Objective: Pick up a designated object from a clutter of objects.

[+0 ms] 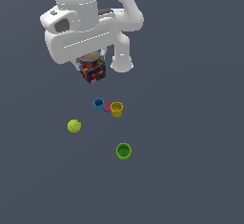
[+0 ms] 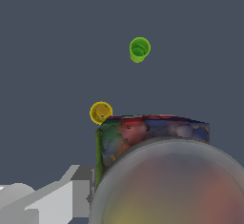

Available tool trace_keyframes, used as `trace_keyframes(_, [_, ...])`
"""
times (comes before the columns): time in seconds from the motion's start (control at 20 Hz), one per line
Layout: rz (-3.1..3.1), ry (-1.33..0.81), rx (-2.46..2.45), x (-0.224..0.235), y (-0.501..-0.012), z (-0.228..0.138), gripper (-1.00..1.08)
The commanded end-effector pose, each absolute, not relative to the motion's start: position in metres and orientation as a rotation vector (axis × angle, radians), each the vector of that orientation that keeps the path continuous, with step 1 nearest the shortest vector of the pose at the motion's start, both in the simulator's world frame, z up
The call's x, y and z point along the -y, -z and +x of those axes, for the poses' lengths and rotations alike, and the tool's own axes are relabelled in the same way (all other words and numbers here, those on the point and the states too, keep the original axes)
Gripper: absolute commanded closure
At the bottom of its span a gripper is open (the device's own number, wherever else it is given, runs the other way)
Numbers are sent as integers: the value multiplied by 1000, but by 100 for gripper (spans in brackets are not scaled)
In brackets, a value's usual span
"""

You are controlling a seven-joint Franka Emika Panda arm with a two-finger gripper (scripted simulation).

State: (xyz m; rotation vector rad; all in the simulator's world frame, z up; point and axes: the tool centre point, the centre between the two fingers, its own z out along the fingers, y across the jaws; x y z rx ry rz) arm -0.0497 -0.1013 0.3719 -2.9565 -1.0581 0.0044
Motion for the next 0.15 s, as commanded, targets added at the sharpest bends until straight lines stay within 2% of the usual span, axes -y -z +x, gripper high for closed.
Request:
trace_keyframes(0.0, [-2958, 0, 1060, 104, -377, -48, 108])
trace_keyframes(0.1, [-2958, 0, 1060, 104, -377, -47, 108])
